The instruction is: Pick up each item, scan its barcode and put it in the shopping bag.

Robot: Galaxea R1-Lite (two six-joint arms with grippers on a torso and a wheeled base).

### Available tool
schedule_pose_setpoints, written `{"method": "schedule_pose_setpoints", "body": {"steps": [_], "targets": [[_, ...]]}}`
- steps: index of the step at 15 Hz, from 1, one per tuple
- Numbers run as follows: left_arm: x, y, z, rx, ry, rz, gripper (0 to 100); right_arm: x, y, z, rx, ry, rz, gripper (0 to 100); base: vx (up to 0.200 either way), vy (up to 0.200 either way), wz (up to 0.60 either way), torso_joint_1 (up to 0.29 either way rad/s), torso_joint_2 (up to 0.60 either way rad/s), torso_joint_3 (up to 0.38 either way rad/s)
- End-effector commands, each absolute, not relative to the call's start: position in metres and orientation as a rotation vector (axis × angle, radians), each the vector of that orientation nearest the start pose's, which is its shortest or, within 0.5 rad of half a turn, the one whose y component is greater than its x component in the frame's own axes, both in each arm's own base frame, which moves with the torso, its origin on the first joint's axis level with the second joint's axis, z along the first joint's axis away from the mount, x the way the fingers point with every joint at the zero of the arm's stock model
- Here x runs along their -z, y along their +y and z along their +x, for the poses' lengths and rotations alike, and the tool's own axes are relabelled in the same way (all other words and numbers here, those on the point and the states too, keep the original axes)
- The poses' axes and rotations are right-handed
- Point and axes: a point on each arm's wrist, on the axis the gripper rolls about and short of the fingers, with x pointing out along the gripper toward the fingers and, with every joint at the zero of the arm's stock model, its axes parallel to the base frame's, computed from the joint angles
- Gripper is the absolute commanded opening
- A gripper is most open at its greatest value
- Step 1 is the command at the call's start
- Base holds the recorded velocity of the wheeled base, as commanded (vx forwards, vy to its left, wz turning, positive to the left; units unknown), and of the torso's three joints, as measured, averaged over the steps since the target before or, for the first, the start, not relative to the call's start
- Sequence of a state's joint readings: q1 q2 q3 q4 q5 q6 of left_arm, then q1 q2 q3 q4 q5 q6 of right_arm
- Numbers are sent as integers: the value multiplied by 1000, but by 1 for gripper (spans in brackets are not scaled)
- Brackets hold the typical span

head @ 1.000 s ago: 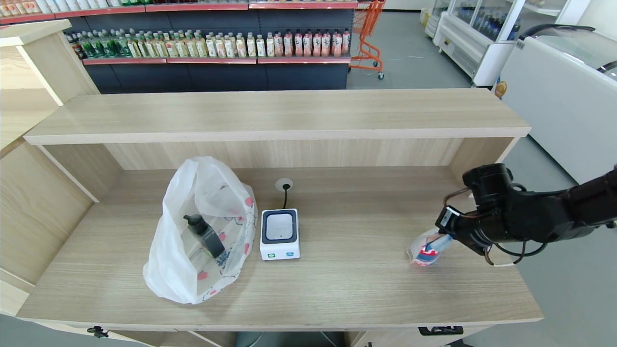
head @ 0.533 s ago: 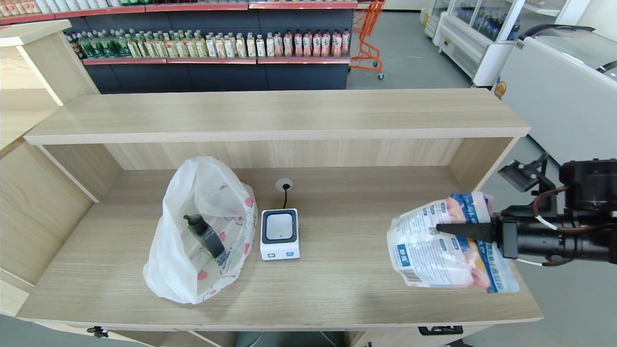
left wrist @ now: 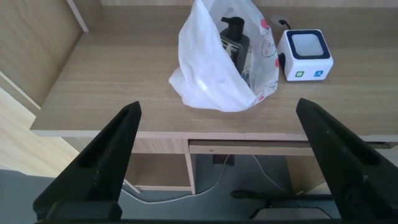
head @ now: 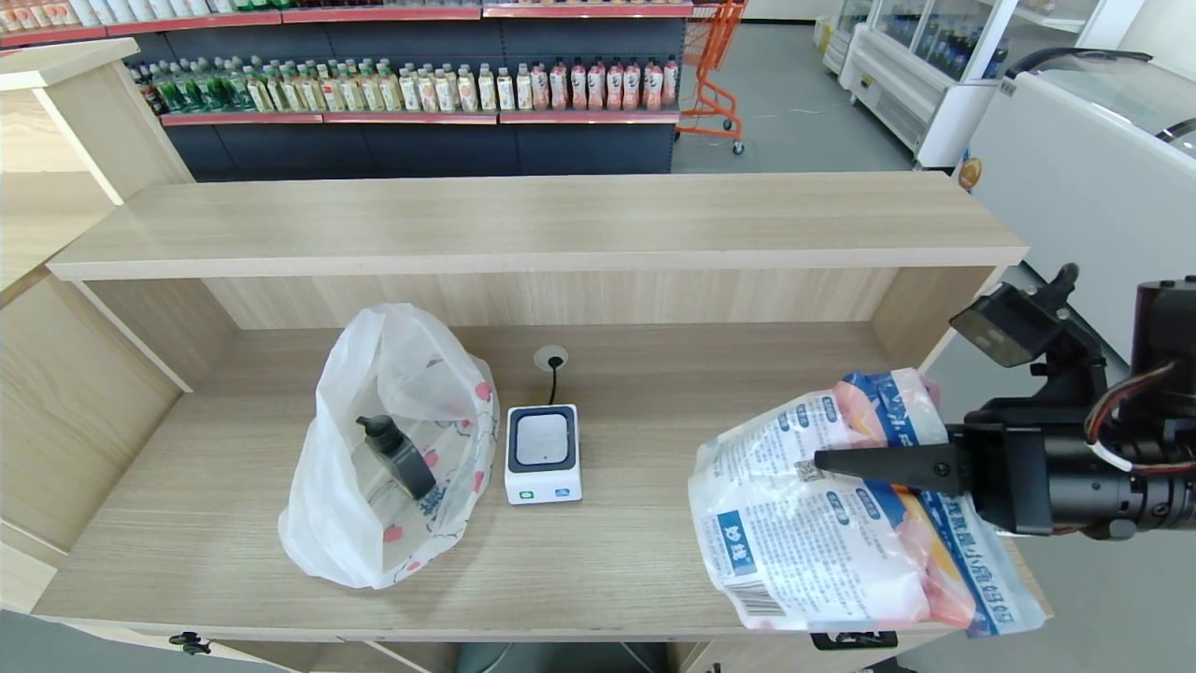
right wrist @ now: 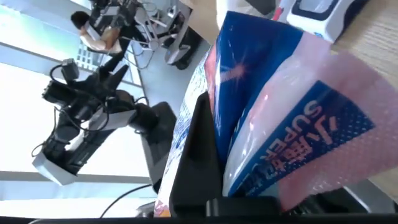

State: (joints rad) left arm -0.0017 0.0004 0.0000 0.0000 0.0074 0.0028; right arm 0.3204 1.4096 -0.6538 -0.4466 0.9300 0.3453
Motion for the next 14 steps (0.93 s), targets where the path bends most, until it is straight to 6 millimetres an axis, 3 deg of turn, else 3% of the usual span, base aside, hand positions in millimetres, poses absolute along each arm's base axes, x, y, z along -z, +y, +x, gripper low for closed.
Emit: {"method": "schedule_pose_setpoints", "body": {"steps": [1, 4, 14], "targets": [[-75, 0, -23, -6, 0, 3, 100, -213, 98, 192, -1236, 530, 410, 0, 0, 0, 0, 0, 0, 0], [-75, 0, -23, -8, 0, 3, 100, -210, 107, 189, -1257, 604, 466, 0, 0, 0, 0, 0, 0, 0], [-76, 0, -23, -8, 2, 3, 100, -209, 108, 191, -1204, 728, 614, 0, 0, 0, 0, 0, 0, 0]]}}
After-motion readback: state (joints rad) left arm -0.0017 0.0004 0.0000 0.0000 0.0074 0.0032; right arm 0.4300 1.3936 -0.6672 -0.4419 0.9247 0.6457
